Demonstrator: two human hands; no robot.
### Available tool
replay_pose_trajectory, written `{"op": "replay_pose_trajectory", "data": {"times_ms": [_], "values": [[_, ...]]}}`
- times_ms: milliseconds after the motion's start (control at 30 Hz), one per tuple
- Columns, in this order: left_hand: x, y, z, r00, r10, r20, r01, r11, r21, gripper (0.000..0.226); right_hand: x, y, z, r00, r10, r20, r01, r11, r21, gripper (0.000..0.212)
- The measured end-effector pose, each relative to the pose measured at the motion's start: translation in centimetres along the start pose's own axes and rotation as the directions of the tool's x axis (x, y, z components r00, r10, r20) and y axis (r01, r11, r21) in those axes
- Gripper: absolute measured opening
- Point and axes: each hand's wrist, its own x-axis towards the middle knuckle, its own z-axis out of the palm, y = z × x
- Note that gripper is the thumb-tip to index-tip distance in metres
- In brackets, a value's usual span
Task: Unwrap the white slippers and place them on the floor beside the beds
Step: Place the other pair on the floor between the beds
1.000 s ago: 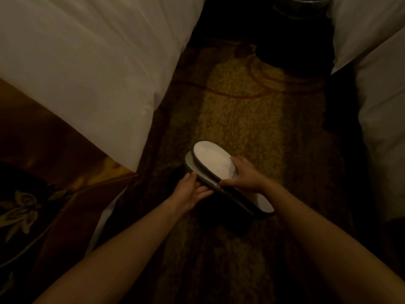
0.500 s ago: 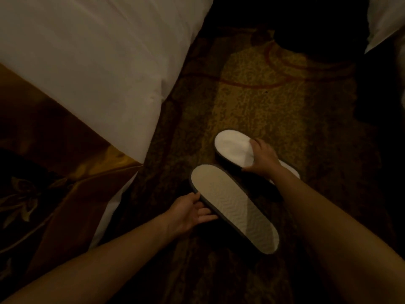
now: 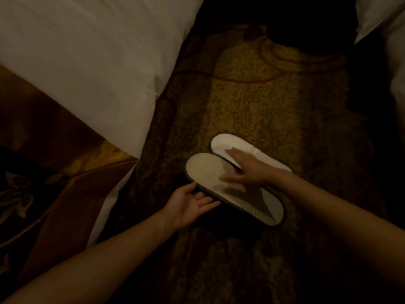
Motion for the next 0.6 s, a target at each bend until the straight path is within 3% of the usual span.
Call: {"op": "replay_pose_trajectory", "data": {"times_ms": [67, 133, 300, 400, 467, 600], "values": [[0.3, -0.3, 0.5, 1.0, -0.004, 0.005, 0.004, 1.0, -0.006, 0.031, -1.7, -1.2, 1.2, 0.993, 0.009, 0.12, 0.007, 0.992, -0.128, 0.108], [0.6, -0.7, 0.9, 1.0, -0.028, 0.003, 0.028, 1.0, 0.003, 0.032, -3.0, -1.3, 2.3, 0.989, 0.063, 0.132, -0.039, 0.983, -0.178, 0.115], [0.7, -1.9, 1.1, 0.997, -0.076, -0.021, 0.077, 0.995, 0.069, 0.028, -4.1, -0.4, 4.1, 0.976, 0.14, 0.165, -0.101, 0.969, -0.225, 0.105], [0.6, -2.0, 1.0, 0.997, -0.059, -0.044, 0.065, 0.987, 0.146, 0.024, -4.4, -0.4, 4.4, 0.968, 0.09, 0.233, -0.069, 0.993, -0.094, 0.082], [0.4, -1.9, 1.0, 0.998, -0.053, -0.043, 0.06, 0.978, 0.202, 0.026, -4.5, -0.5, 4.6, 0.986, 0.025, 0.165, -0.026, 1.0, 0.005, 0.056], [0.2, -1.2, 1.5, 0.998, -0.017, -0.061, 0.036, 0.947, 0.319, 0.032, -4.3, -0.4, 4.8, 1.0, 0.02, -0.008, -0.019, 0.999, 0.025, 0.033]]}}
